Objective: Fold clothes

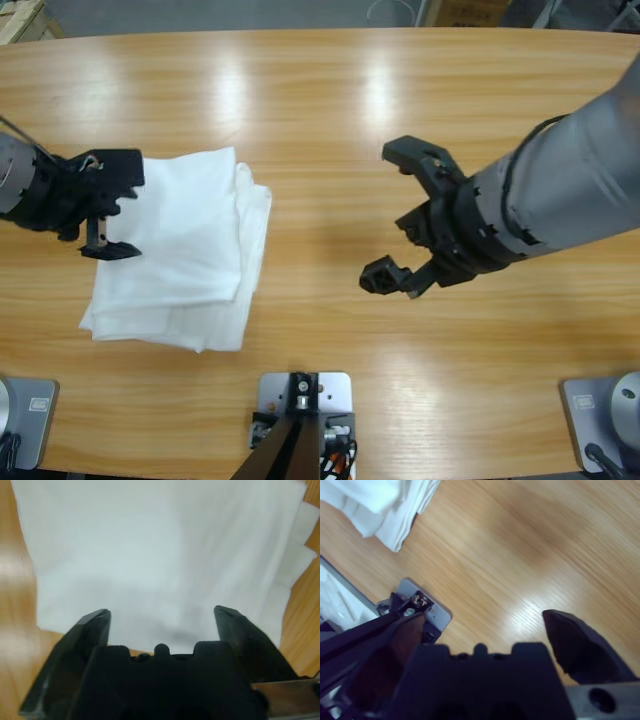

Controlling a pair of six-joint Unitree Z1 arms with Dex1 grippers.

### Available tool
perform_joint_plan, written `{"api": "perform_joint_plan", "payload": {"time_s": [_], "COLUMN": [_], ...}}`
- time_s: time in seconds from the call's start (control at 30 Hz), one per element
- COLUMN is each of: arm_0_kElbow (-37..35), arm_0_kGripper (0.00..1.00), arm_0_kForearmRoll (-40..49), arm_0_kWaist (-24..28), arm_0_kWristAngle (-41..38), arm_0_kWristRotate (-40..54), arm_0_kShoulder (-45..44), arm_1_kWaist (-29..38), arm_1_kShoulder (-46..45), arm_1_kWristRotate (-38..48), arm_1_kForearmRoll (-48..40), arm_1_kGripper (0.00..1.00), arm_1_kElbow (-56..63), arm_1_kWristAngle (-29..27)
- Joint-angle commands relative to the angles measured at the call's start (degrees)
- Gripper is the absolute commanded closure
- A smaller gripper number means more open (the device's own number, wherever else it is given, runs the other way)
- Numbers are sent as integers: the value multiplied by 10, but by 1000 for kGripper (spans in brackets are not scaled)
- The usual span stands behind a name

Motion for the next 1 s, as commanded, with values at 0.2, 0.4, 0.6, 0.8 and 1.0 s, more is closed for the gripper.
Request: {"api": "perform_joint_plan", "payload": {"time_s": [0.2, 0.4, 0.6, 0.8, 1.0], "arm_0_kElbow": [-8, -24, -17, -2, -70], "arm_0_kGripper": [0, 0, 0, 6, 18], "arm_0_kForearmRoll": [43, 40, 7, -33, -35], "arm_0_kWaist": [-26, -27, -51, -54, 24], "arm_0_kWristAngle": [-7, 3, 0, -8, 4], "arm_0_kWristRotate": [78, 141, 147, 125, -126], "arm_0_kShoulder": [75, 197, 293, 326, 352], "arm_1_kWaist": [3, 0, -24, -44, -67], "arm_1_kShoulder": [19, 35, 72, 100, 94], "arm_1_kWristRotate": [1, 6, 5, 5, 5], "arm_1_kForearmRoll": [-15, -44, -78, -108, -109], "arm_1_kGripper": [0, 0, 0, 0, 0], "arm_1_kElbow": [34, 57, 64, 75, 79], "arm_1_kWristAngle": [3, 8, 27, 40, 40]}}
